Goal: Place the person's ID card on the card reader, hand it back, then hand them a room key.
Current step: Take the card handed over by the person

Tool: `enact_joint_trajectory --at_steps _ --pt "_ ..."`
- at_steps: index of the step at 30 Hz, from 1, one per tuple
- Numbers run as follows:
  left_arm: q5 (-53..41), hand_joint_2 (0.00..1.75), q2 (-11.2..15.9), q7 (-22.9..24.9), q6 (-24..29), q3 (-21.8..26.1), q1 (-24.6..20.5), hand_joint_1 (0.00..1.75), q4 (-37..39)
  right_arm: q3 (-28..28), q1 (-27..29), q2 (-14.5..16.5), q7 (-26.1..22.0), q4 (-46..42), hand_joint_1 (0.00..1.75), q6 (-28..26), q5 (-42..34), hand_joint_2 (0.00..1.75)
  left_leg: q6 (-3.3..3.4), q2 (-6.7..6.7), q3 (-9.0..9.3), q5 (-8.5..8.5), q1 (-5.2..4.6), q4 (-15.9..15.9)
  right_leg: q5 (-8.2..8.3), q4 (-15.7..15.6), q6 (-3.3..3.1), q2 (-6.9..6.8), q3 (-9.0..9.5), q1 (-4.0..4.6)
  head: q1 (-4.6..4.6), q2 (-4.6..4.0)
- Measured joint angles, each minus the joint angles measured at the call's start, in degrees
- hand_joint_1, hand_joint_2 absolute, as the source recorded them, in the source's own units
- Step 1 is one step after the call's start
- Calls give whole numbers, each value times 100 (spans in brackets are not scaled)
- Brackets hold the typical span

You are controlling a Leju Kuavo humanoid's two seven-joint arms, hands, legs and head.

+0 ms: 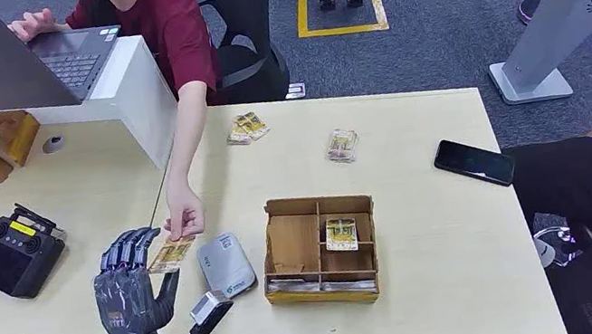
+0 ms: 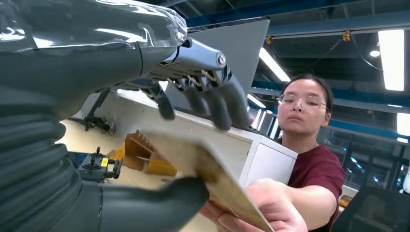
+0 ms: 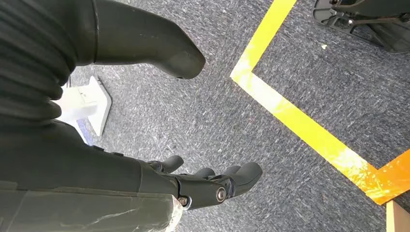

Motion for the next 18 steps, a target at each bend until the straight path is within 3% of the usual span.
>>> enact_joint_trajectory --at_steps 13,18 --pt "565 175 -17 -746 0 2 -2 175 93 0 -1 0 0 0 0 0 2 175 0 0 -1 0 0 0 0 0 0 0 0 0 -1 0" --pt "636 175 -16 -717 0 2 -3 175 170 0 -2 0 1 0 0 0 2 175 0 0 0 0 0 0 0 0 0 0 0 0 0 0"
